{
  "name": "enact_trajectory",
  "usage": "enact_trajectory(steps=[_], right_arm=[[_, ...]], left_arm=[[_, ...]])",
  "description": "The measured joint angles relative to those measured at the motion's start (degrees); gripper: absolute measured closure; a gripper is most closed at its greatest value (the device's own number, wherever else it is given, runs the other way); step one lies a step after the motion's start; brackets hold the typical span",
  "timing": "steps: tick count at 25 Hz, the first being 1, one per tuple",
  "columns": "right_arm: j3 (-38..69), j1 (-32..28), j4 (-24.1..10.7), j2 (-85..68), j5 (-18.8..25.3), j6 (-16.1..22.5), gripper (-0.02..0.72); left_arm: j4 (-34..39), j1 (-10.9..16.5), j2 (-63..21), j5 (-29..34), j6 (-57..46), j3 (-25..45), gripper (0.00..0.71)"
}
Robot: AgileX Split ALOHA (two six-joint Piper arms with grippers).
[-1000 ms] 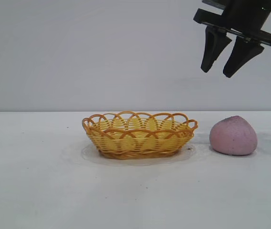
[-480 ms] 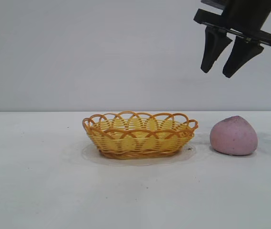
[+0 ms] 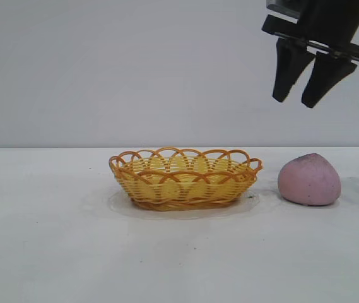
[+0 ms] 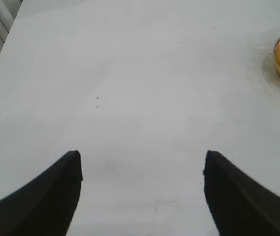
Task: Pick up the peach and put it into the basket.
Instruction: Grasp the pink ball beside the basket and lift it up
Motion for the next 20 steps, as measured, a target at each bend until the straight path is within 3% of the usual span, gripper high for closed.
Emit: enact_trajectory(steps=[4, 9, 12, 20], right_arm=[[0.0, 0.0, -1.3, -0.1, 4.6, 6.2, 0.36], [0.0, 1.3, -3.2, -0.1, 5.6, 12.7, 0.36], [0.0, 4.6, -6.2, 0.7, 5.3, 16.1, 0.36], [0.0, 7.5, -9.0, 6.0, 2.3, 19.8, 0.36]], left_arm=[[0.0, 0.0, 0.0, 0.0, 0.0, 0.0, 0.247], [0.0, 0.0, 0.0, 0.0, 0.0, 0.0, 0.247], [0.0, 0.0, 0.0, 0.0, 0.0, 0.0, 0.247], [0.0, 0.0, 0.0, 0.0, 0.0, 0.0, 0.247]])
